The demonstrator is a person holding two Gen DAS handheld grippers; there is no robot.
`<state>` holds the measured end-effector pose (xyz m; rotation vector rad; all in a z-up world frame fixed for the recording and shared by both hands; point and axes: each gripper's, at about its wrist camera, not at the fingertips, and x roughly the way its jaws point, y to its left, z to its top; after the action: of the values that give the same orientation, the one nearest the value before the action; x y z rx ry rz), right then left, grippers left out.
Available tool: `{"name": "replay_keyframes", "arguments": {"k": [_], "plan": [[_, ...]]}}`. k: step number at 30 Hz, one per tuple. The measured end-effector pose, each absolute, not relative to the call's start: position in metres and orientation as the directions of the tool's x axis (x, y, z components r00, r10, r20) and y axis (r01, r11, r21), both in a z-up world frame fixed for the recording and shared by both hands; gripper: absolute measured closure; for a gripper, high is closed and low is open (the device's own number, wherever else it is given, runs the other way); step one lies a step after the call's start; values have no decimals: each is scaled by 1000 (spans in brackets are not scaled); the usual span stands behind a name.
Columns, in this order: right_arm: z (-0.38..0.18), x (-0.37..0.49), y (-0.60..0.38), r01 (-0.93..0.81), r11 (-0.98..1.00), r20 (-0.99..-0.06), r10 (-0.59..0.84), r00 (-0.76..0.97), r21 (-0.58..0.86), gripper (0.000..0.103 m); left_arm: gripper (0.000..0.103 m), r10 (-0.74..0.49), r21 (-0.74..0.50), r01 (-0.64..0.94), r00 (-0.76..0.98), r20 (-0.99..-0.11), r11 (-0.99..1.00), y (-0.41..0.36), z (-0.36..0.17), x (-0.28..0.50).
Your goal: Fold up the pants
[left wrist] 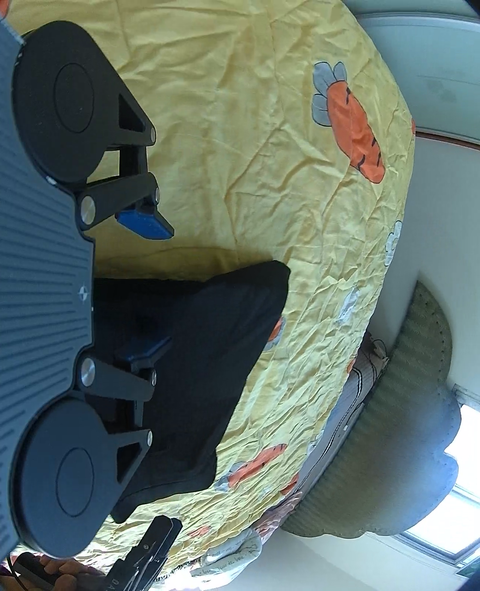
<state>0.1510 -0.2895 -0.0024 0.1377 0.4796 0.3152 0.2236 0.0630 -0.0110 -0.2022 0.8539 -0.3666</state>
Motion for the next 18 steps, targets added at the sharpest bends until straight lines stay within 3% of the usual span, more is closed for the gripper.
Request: {"name": "replay_keyframes", "arguments": {"k": [3, 6, 10, 12, 13, 14, 18], "plan": [[-13, 152, -273, -309, 931, -492, 365, 791, 194, 54, 41, -379, -312, 216, 583, -719, 925, 62, -23, 216], [-29, 161, -268, -243, 951, -566, 308, 765, 190, 54, 38, -375, -327, 191, 581, -723, 926, 66, -31, 216], [-16, 147, -263, -180, 970, -556, 240, 796, 162, 53, 44, -325, -280, 172, 608, -724, 944, 65, -17, 206], [-4, 130, -260, -185, 969, -524, 244, 816, 163, 42, 43, -312, -261, 175, 632, -709, 949, 63, -5, 191], [1, 122, -258, -185, 969, -512, 243, 824, 161, 29, 42, -314, -262, 177, 636, -705, 949, 62, -1, 185], [7, 114, -256, -186, 969, -500, 242, 831, 159, 23, 41, -317, -266, 179, 637, -703, 947, 60, 3, 177], [17, 89, -245, -215, 962, -504, 273, 820, 171, 23, 30, -317, -243, 203, 651, -690, 948, 50, 11, 148]]}}
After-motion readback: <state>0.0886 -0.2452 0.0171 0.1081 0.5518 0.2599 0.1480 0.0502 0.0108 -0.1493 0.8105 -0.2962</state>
